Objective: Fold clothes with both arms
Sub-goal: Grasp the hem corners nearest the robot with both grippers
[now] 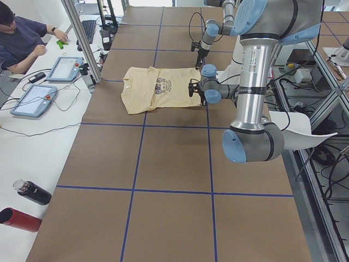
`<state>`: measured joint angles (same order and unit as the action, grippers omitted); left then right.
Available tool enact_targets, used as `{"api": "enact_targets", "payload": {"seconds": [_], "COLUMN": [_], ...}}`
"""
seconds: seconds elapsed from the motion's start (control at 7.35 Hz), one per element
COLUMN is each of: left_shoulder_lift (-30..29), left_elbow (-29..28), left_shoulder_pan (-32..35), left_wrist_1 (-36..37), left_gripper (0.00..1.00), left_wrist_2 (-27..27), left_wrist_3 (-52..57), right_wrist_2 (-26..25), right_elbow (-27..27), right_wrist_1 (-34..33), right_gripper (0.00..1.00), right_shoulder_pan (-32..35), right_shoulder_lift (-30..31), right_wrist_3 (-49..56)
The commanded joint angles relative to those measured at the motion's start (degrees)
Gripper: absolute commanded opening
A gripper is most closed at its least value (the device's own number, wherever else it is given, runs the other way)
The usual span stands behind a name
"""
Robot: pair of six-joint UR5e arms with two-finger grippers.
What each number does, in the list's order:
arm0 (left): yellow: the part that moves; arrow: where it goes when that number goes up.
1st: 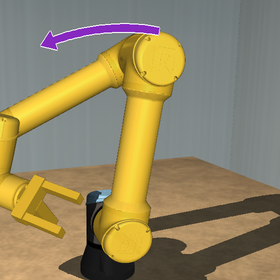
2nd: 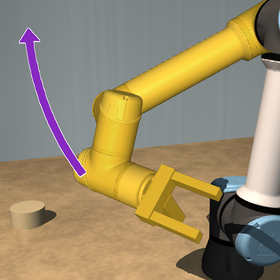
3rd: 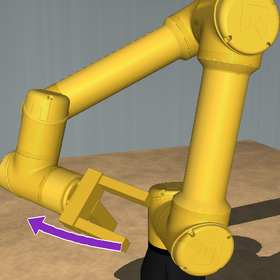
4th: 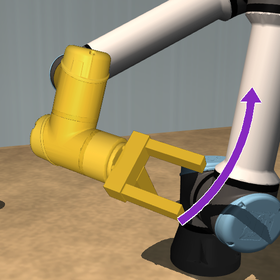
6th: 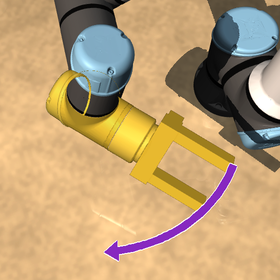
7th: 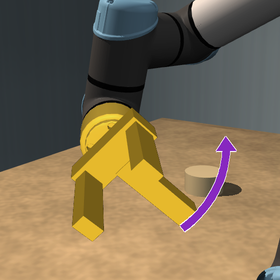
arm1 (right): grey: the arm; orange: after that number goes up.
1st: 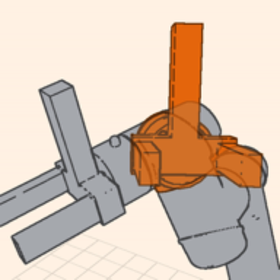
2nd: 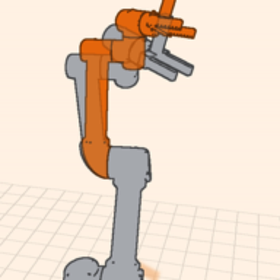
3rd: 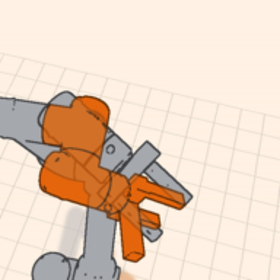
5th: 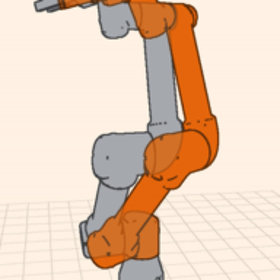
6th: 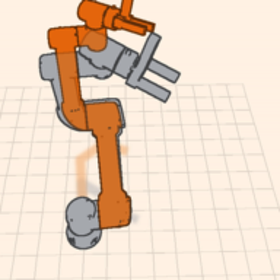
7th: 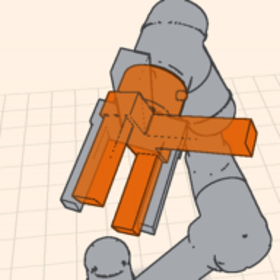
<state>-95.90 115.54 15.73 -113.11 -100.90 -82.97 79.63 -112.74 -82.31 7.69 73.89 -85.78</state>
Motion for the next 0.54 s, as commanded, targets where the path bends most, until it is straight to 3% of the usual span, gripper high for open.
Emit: {"api": "enact_targets", "payload": {"seconds": [0.0,0.41], "left_shoulder_lift": [0.01,-0.08], "left_elbow": [0.04,0.12], "left_shoulder_pan": [0.0,0.0], "left_wrist_1": [0.0,0.0], "left_gripper": [0.0,0.0], "left_wrist_2": [0.0,0.0], "left_wrist_3": [0.0,0.0], "right_wrist_2": [0.0,0.0], "right_elbow": [0.06,0.07], "right_wrist_1": [-0.05,-0.05], "right_gripper": [0.3,0.2], "right_shoulder_pan": [-0.13,-0.22], "right_shoulder_lift": [-0.07,0.02], "right_wrist_3": [0.0,0.0]}}
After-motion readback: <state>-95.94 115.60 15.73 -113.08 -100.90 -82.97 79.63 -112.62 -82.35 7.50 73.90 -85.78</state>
